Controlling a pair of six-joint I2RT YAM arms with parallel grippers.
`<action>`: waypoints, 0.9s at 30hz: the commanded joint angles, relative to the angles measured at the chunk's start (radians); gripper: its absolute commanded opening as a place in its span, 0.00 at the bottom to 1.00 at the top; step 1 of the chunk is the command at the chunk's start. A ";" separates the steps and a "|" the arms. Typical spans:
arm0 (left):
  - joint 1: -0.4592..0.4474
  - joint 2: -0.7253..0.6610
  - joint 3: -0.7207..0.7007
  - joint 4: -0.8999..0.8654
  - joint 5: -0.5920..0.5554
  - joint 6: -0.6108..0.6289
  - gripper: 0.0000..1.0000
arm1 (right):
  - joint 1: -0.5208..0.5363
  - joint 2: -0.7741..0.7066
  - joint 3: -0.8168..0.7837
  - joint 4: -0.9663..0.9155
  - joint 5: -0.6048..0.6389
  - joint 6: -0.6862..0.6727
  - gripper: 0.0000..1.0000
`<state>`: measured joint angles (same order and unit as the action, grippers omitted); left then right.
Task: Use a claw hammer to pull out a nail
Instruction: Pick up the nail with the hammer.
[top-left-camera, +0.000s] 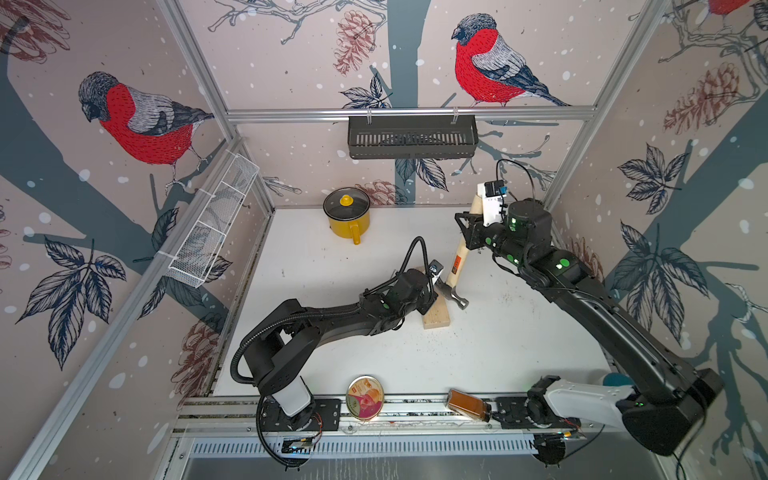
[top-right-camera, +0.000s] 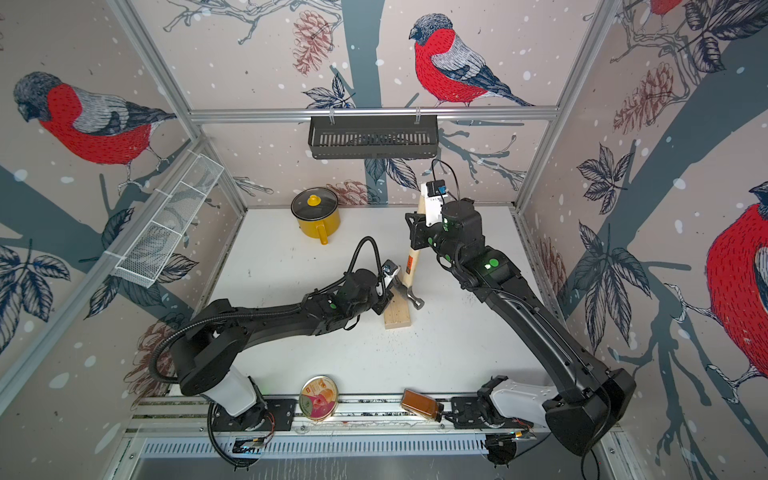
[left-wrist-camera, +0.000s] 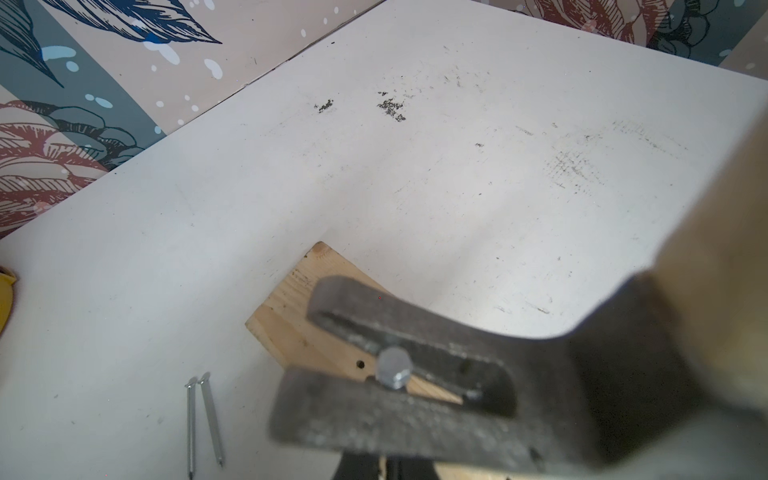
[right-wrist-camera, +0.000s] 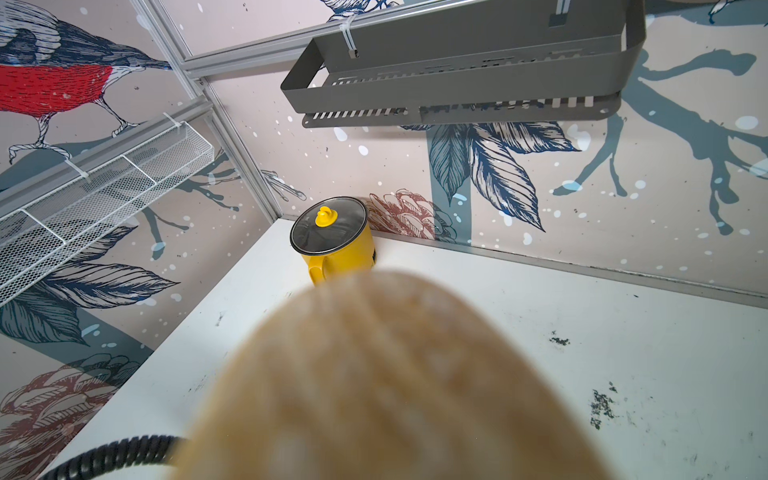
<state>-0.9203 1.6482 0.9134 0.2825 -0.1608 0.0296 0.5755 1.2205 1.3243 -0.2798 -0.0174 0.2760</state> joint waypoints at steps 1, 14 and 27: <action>0.000 0.002 0.008 0.003 -0.017 0.003 0.00 | 0.003 -0.012 -0.005 0.066 0.001 0.011 0.00; 0.009 0.014 0.021 -0.017 -0.110 -0.045 0.00 | -0.001 -0.027 -0.068 0.082 0.010 0.009 0.00; 0.115 0.027 0.038 -0.086 -0.127 -0.169 0.00 | -0.017 -0.041 -0.082 0.089 0.018 0.011 0.00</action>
<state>-0.8207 1.6703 0.9428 0.2199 -0.2626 -0.0891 0.5591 1.1900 1.2396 -0.2825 0.0002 0.2722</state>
